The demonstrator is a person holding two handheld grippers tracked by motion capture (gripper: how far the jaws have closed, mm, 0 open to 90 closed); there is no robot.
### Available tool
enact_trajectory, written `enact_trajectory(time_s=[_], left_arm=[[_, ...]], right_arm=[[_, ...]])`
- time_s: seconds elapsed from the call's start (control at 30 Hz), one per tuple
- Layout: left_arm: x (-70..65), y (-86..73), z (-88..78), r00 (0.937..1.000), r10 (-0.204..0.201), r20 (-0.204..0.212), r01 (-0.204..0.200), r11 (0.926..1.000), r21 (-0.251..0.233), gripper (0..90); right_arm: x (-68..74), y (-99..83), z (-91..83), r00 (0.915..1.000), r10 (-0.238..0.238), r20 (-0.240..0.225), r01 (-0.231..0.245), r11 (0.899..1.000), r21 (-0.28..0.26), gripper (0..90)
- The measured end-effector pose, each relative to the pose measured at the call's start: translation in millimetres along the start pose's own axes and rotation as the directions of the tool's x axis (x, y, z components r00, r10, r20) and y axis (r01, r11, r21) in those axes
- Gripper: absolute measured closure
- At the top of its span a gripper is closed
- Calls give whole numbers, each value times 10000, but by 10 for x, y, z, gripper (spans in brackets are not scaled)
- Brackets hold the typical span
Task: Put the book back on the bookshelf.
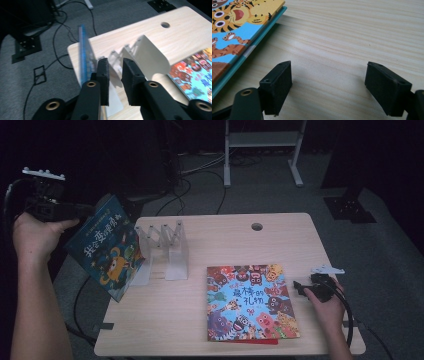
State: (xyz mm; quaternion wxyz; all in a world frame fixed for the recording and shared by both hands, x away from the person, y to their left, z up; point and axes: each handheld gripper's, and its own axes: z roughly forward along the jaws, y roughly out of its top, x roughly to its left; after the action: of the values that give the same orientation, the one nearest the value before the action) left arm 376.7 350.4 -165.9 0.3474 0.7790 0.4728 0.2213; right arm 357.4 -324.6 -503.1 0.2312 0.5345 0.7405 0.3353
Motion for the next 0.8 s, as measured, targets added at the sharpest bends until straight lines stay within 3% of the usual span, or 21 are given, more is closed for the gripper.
enact_trajectory(time_s=[0.1, 0.2, 0.43, 0.63, 0.8], left_arm=[[-71, 0, 53, 9995, 21, 315, -23, 10000, 53, 737], [-130, -9, 104, 9980, 388, 497, -388, 9992, 2, 702], [-228, -37, 214, 9982, 310, 522, -341, 9976, 604, 618], [-334, -147, 387, 9948, 371, 950, -462, 9943, 962, 590], [-467, -237, 501, 9901, 763, 1182, -896, 9897, 1113, 586]], right_arm=[[0, 0, 0, 10000, -1, -1, 1, 10000, -1, 209], [0, 0, 0, 10000, -3, -2, 3, 10000, -2, 208], [3, 0, 0, 10000, -23, -38, 23, 10000, 5, 209], [2, 0, 0, 10000, -25, -44, 25, 10000, 1, 208], [-9, 1, 2, 9998, -120, -134, 120, 9999, -2, 207]])
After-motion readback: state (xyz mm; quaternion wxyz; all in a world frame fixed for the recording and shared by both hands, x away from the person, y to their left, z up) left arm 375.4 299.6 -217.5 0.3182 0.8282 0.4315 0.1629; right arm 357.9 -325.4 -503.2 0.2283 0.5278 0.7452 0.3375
